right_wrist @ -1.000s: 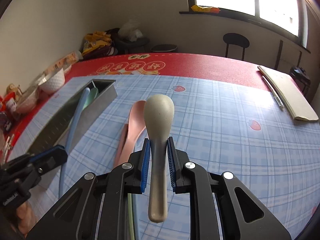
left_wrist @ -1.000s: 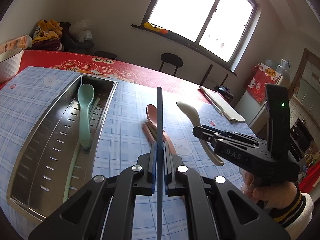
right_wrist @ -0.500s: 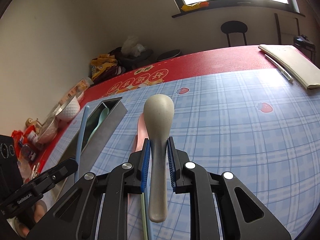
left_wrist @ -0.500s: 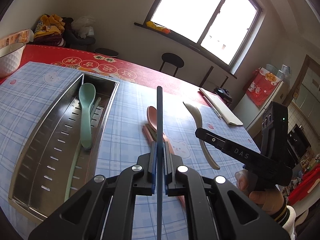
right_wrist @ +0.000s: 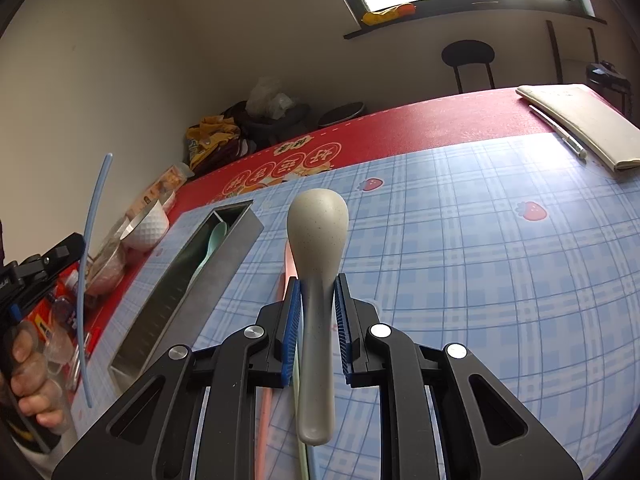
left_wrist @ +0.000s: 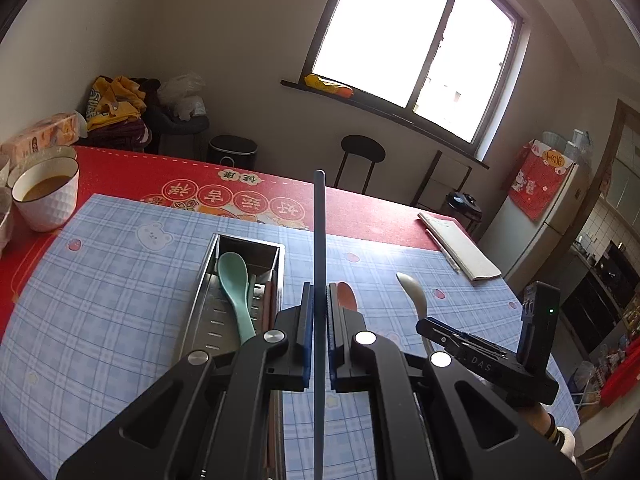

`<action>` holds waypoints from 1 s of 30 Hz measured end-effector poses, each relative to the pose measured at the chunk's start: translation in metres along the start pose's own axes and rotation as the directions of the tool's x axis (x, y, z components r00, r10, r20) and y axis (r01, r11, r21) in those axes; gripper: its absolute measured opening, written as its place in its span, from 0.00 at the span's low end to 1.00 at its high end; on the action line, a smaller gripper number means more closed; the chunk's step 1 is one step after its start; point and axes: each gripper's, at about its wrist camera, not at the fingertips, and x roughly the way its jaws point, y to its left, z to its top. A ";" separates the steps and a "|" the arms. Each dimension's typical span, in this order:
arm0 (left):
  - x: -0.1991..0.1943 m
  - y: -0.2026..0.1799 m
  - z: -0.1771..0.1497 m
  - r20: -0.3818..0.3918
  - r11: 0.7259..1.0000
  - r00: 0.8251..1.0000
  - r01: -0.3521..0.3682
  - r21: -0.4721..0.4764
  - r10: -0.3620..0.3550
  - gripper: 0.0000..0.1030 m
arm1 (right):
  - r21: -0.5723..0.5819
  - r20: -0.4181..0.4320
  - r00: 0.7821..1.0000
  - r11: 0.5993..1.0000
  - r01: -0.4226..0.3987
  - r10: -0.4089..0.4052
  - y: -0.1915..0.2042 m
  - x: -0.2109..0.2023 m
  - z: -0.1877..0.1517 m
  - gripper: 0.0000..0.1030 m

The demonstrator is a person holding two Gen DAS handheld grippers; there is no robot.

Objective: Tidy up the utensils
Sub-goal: 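Drop the blue chopstick into the tray with the left tool while the right tool holds the white spoon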

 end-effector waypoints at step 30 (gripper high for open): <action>0.116 0.030 -0.018 -0.345 0.989 0.928 -0.107 0.104 0.137 0.11 | 0.020 0.001 1.000 1.000 -0.019 0.019 -0.003 -0.002 0.003 0.17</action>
